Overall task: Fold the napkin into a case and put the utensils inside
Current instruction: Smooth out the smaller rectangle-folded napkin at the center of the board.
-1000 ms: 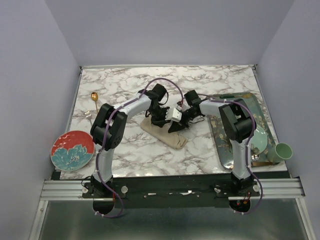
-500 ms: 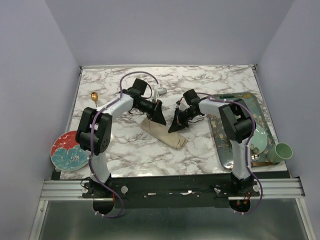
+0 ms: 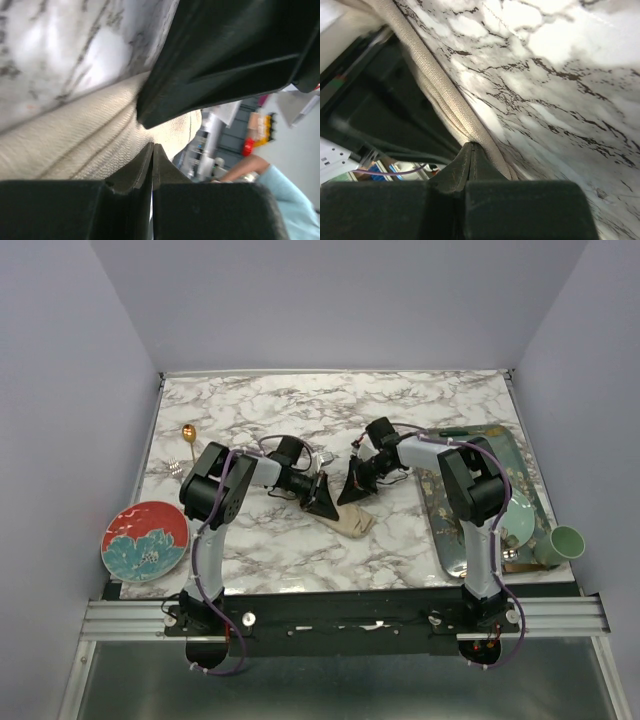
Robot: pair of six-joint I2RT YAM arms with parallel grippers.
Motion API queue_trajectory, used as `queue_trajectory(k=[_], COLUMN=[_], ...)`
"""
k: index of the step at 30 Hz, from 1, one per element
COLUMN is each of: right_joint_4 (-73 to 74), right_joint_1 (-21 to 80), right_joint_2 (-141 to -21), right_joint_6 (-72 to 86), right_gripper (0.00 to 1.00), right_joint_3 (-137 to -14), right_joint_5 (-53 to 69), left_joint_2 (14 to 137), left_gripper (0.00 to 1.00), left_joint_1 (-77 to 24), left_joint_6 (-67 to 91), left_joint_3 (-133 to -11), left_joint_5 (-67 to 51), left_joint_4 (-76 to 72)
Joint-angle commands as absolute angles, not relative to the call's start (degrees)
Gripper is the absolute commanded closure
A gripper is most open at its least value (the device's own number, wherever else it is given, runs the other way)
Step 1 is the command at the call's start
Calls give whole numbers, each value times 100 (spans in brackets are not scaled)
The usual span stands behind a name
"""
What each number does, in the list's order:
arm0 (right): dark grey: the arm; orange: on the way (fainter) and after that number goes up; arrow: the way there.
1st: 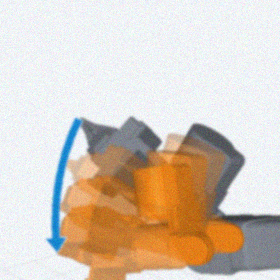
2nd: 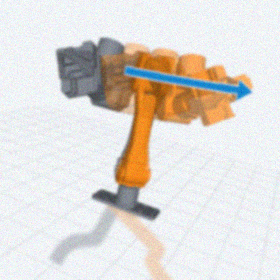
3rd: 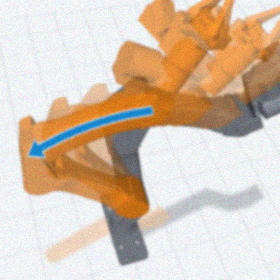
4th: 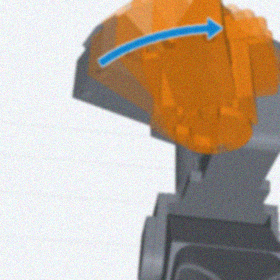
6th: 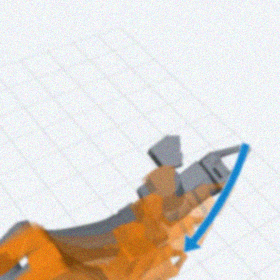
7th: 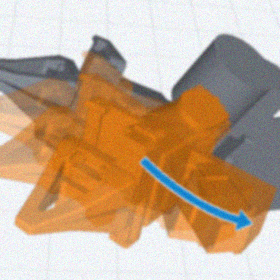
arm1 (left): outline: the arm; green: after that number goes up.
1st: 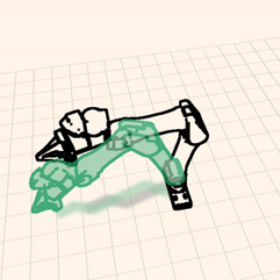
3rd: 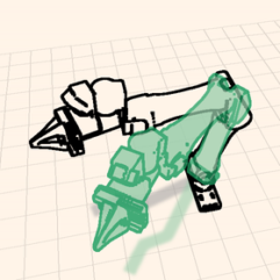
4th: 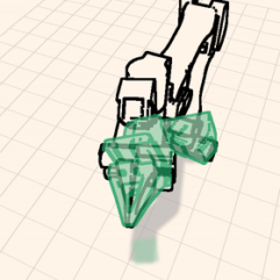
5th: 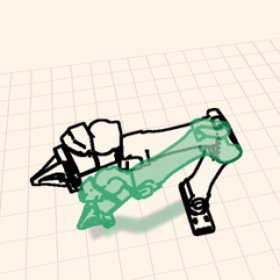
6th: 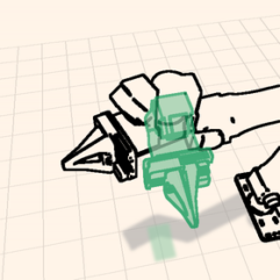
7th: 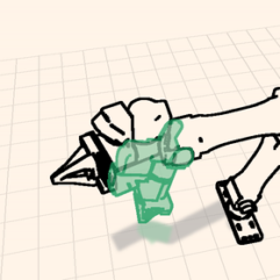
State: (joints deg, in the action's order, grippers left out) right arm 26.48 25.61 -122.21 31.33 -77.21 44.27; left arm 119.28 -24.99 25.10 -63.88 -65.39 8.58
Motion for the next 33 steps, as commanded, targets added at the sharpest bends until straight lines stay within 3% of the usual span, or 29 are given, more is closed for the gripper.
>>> queue_trajectory(k=[1,7,12,26,33], right_joint_4=[2812,2812,2812,2812,2812], right_joint_1=[2549,2549,2558,2549,2549], right_joint_2=[-12340,-12234,-12252,-12313,-12278], right_joint_6=[2777,2751,2751,2786,2777], right_gripper=[99,99,99,99,98], right_joint_3=[-7699,-7638,-7664,-7646,-7594], right_joint_5=[3507,3480,3463,3428,3419], left_joint_2=[12393,11472,10908,11838,12024], left_gripper=[88,81,80,98,97], left_joint_1=[-2435,-2505,-2715,-3331,-3349], left_joint_6=[2760,2066,2696,3428,3138], left_joint_3=[-6328,-6180,-5986,-6284,-6302], left_joint_5=[-6100,-6118,-5924,-4492,-3744], left_joint_4=[413,545,-146,-572,-88])
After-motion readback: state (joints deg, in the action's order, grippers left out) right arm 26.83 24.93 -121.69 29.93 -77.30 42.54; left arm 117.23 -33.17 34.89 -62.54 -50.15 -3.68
